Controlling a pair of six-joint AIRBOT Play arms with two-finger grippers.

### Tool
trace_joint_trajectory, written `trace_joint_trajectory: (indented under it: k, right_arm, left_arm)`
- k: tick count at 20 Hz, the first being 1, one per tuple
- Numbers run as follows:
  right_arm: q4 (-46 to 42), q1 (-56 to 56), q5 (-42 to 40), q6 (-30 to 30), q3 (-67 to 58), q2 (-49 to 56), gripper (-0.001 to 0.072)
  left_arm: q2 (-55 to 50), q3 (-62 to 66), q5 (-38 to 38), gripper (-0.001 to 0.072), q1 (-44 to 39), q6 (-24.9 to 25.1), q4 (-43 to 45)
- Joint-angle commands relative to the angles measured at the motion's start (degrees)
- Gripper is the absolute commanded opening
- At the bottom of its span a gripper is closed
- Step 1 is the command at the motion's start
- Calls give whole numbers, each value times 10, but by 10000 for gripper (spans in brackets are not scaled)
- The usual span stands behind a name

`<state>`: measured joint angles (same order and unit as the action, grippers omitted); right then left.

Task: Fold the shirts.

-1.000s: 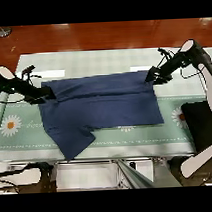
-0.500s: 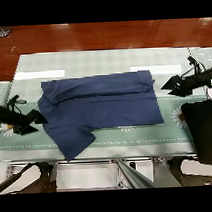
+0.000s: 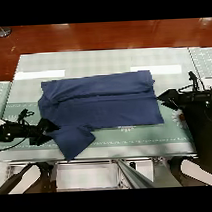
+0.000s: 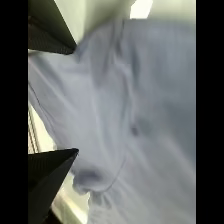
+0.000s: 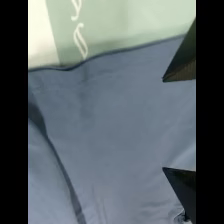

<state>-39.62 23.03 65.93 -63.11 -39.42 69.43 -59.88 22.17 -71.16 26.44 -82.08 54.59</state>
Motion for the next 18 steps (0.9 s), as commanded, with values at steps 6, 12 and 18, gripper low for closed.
trace_joint_trajectory:
  k: [6, 12, 18]
  right_arm:
    - [-182, 53, 45, -120, 19, -6, 617]
    - [-198, -12, 69, -138, 50, 15, 626]
    - [-150, -82, 10, -137, 16, 61, 621]
  left_arm:
    - [3, 0, 45, 25, -83, 81, -63]
    - [3, 4, 45, 25, -84, 82, -75]
    - [3, 5, 45, 25, -86, 82, -75]
